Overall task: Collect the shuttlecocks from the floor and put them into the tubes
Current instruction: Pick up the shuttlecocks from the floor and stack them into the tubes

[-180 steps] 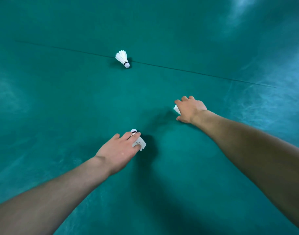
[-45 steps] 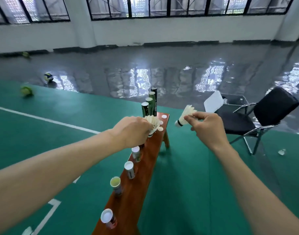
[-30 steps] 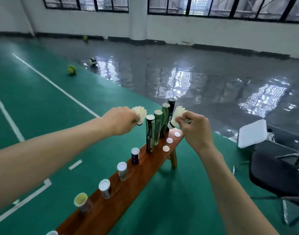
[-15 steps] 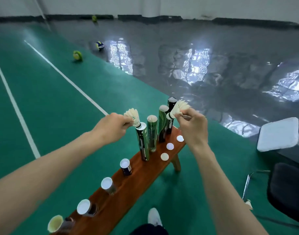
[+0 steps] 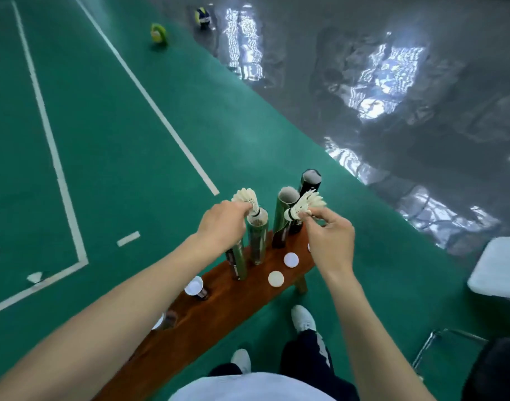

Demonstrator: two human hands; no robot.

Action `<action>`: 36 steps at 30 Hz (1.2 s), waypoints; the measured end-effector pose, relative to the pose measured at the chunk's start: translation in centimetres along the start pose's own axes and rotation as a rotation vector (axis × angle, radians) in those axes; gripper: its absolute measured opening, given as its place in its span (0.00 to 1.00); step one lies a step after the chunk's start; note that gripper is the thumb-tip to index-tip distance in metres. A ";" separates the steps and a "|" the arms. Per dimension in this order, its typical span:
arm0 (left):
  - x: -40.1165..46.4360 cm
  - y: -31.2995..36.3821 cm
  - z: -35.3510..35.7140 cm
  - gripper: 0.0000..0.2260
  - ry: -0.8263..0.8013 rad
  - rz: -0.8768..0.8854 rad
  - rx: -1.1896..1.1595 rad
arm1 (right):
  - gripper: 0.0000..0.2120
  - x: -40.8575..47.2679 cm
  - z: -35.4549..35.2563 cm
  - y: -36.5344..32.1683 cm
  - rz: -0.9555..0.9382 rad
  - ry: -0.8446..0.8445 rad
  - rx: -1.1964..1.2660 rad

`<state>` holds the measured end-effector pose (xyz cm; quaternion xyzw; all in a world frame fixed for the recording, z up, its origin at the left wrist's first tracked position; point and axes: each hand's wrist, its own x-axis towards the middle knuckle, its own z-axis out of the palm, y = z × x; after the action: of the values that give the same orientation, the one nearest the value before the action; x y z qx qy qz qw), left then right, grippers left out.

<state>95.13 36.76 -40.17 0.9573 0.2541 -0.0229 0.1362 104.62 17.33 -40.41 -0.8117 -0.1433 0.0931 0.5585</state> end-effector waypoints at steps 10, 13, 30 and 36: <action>5.3 4.4 6.5 0.10 -0.154 -0.314 0.061 | 0.05 13.6 0.2 2.6 -0.110 -0.324 -0.042; 6.1 5.2 8.5 0.07 -0.186 -0.382 0.015 | 0.08 15.0 -0.1 3.7 -0.131 -0.388 -0.015; 9.6 6.0 14.3 0.11 -0.188 -0.656 -0.059 | 0.02 19.1 -1.5 7.1 -0.037 -0.529 -0.051; 10.1 6.5 14.2 0.11 -0.219 -0.655 -0.018 | 0.01 19.7 -0.9 7.4 -0.037 -0.552 -0.074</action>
<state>107.50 32.33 -53.35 0.8155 0.5320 -0.1657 0.1564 124.44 20.68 -46.80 -0.7729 -0.3082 0.2949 0.4698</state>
